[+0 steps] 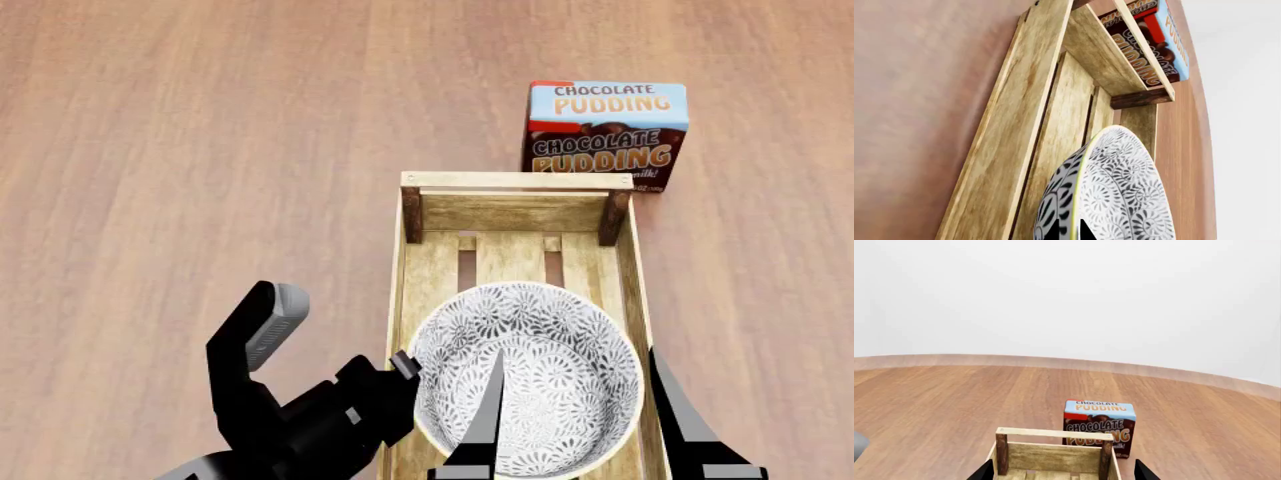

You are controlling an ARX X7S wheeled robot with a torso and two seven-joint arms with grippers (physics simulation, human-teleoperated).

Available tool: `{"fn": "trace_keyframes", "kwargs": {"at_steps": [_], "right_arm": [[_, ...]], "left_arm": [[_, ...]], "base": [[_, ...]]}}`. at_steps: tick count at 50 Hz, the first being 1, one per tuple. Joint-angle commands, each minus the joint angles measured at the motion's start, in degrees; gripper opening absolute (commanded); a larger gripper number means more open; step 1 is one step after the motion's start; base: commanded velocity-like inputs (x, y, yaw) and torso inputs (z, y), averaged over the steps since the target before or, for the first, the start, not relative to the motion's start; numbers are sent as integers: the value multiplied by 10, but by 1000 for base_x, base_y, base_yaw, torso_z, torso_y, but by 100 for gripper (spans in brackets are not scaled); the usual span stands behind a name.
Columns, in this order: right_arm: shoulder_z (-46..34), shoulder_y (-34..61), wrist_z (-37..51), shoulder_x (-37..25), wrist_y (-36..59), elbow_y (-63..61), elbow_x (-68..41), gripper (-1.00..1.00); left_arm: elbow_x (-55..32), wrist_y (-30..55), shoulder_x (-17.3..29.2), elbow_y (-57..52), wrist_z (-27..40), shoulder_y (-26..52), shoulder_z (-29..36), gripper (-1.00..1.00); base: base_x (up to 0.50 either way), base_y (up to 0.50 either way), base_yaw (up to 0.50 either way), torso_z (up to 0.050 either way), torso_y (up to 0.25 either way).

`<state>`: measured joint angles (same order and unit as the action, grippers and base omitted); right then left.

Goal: Pick up the bowl on the left and put it in the tray.

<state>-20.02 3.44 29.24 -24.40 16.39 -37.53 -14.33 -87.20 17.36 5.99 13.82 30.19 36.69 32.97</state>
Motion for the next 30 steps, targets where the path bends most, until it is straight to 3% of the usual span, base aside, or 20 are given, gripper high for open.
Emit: {"fn": "trace_keyframes", "kwargs": {"at_steps": [1,30], "right_arm": [[14,-3,-21,11,-10,3,1,100],[12,-2,-16,8,-8,-1,-2,100]], "left_arm": [[9,-8,-11,-4,-21,3,-3,100],[4,-18,-2,-22,-12,7,10,100]], "base": [[0,0,0,0,0],[0,0,0,0,0]]}}
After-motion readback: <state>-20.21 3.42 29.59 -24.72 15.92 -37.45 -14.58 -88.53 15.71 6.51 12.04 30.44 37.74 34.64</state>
